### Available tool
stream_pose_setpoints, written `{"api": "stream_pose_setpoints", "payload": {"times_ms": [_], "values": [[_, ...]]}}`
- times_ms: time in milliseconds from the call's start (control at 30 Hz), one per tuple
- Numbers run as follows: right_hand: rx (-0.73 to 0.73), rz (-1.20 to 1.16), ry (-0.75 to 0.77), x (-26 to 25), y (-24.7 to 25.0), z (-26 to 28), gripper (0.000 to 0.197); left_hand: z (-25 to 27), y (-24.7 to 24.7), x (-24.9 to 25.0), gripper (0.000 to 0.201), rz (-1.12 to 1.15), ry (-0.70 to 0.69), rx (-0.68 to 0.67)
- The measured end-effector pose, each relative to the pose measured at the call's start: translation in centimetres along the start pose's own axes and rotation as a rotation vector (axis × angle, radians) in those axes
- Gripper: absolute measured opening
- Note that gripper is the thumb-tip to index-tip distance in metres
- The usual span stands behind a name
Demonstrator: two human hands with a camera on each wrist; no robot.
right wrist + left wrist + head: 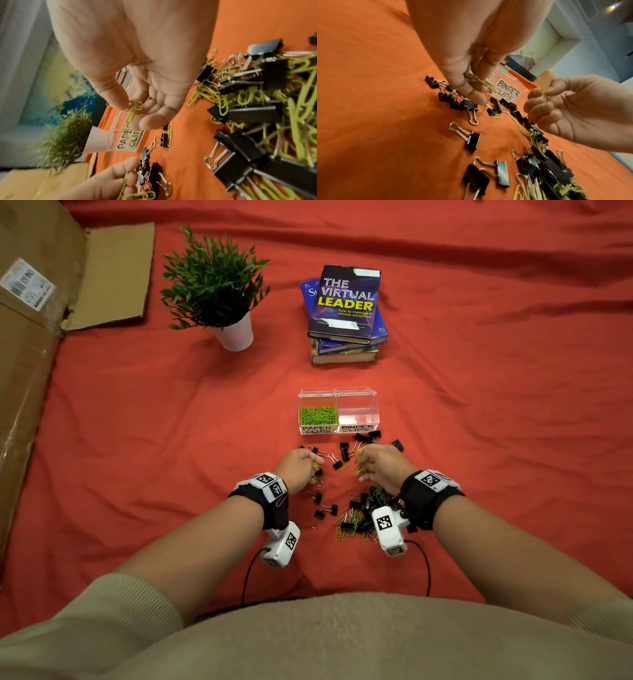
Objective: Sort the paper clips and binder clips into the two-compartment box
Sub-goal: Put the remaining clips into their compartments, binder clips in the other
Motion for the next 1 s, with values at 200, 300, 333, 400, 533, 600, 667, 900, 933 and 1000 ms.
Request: {"api": "stream_pose_setpoints", "payload": {"times_ms": [200,300,333,400,533,600,667,900,933,1000], "values": [[-0.103,-0.164,-0.039,0.5,-0.8,0.2,0.018,0.0,-0.3,0.7,0.023,-0.113,-0.046,-0.009],[-0.024,-0.02,-0.032,0.3,0.2,-0.3,0.024,0.1,-0.9,1.2,0.013,-0.419,-0.124,-0.044],[0.019,0.074,-0.033,0.0,0.8,-0.5,0.028,0.1,-1.1,1.2,0.007,-0.526,-0.139,-0.064],[0.101,0.245,-0.032,-0.4,2.0,-0.8,0.03,0.1,-1.1,1.1,0.009,-0.645,-0.172,-0.084],[0.234,0.683,0.045,-1.6,3.7,-1.1,0.024,0.3,-0.1,0.8,0.022,-0.672,-0.176,-0.038],[0.244,0.949,0.067,-1.8,3.3,-1.3,0.015,0.3,0.4,0.7,0.021,-0.677,-0.162,-0.02],[0.224,1.138,0.033,-1.3,2.6,-1.7,0.008,0.3,0.4,0.6,0.02,-0.722,-0.159,-0.028],[0.251,1.404,0.039,-0.5,1.2,-2.8,0.028,0.0,-1.1,0.9,0.034,-0.92,-0.223,-0.033],[0.236,1.419,0.045,-0.3,1.0,-2.8,0.029,-0.1,-1.5,0.8,0.036,-0.944,-0.231,-0.039],[0.219,1.418,0.033,0.1,0.8,-2.9,0.032,0.0,-1.8,0.7,0.035,-0.97,-0.233,-0.035]]}}
Point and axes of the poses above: each hand's wrist, its own z-axis away from the middle knuckle, its own y-axis out of the back of the hand, x = y × z, the point moved 8 cm from there along -z, towards the middle knuckle, and after that the axes turned 5 degrees about -x, right-handed, at the moved point
